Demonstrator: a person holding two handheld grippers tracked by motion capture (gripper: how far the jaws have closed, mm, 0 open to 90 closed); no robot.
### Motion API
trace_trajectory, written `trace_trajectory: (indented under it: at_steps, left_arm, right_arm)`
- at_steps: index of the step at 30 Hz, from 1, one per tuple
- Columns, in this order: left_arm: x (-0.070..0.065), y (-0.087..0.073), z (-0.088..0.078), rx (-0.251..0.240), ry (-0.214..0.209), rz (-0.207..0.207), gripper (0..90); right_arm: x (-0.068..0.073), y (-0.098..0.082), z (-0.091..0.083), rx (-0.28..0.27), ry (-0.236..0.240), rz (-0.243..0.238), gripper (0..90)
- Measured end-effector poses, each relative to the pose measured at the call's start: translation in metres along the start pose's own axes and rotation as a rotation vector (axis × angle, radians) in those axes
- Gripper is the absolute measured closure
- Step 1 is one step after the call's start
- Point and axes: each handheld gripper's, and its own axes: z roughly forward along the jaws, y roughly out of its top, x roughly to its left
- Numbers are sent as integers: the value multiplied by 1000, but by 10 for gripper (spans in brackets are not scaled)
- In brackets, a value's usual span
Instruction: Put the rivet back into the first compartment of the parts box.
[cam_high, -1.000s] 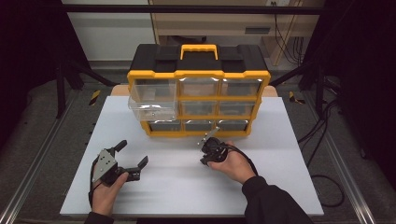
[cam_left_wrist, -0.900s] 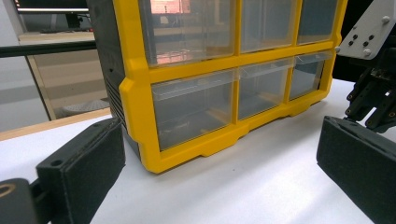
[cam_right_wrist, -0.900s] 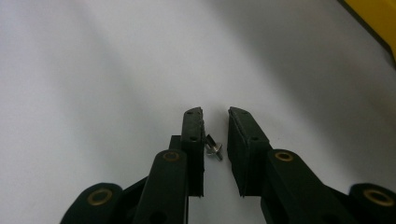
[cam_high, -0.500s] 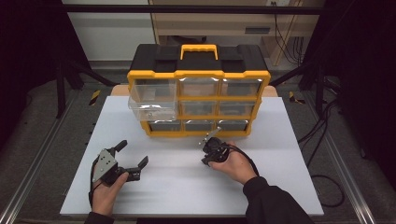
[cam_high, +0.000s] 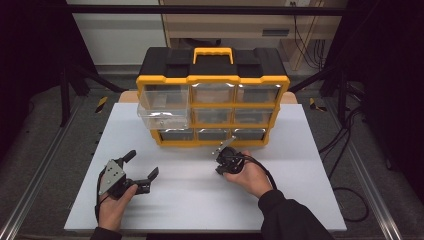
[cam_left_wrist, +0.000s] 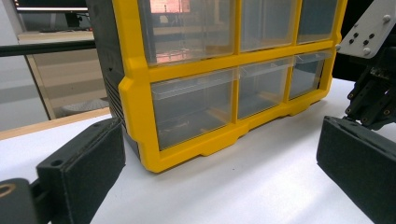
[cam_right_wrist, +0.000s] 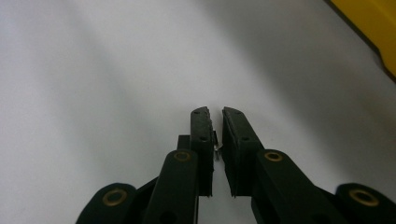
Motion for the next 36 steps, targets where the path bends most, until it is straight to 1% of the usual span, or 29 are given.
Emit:
trace_trajectory:
  at_steps: [5,7,8,9,10,11,14,16,19,21,22,24,25,26,27,29,30,32,33,36]
  left_arm:
    - [0,0,0,0,0,0,11]
    - [0,0,0,-1,0,0,10]
    - [0,0,0,0,0,0,10]
    - [0,0,0,0,0,0,10]
    - [0,0,0,0,0,0,10]
    - [0,0,0,-2,1,-1,11]
    - [0,0,0,-1,1,0,10]
    - [0,0,0,1,-1,1,10]
    - [-1,0,0,3,-2,2,10]
    - [-1,0,0,4,-2,3,10]
    - [-1,0,0,5,-2,3,10]
    - [-1,0,0,4,-2,3,10]
    - [-1,0,0,4,-2,3,10]
    - [-1,0,0,5,-2,2,10]
    - [-1,0,0,5,-2,2,10]
    - [-1,0,0,5,-2,3,11]
    - [-1,0,0,5,-3,3,11]
    - [-1,0,0,6,-3,3,10]
    - [-1,0,0,5,-3,3,10]
    - [-1,0,0,6,-3,3,10]
  right_arm:
    - [-1,0,-4,-21,2,7,828]
    - [-3,0,-7,-46,5,7,828]
    - [-2,1,-9,-50,5,19,828]
    - [-2,1,-12,-71,13,8,829]
    - [-1,1,-15,-74,9,26,828]
    - [-2,1,-17,-93,13,12,828]
    - [2,2,-27,-112,11,10,828]
    - [4,4,-35,-137,7,-3,828]
    - [9,8,-48,-161,5,-8,828]
    - [11,12,-56,-184,2,-35,829]
    - [13,13,-60,-194,2,-32,828]
    - [16,17,-67,-209,0,-42,828]
    - [18,19,-72,-227,-1,-49,828]
    - [18,21,-75,-230,-3,-63,828]
    - [21,23,-79,-237,-5,-53,828]
    - [23,27,-85,-254,-3,-76,828]
    - [25,29,-88,-254,-10,-69,828]
    - [27,33,-94,-270,-5,-95,829]
    - [29,35,-97,-279,-13,-93,828]
    - [30,40,-105,-296,-9,-109,828]
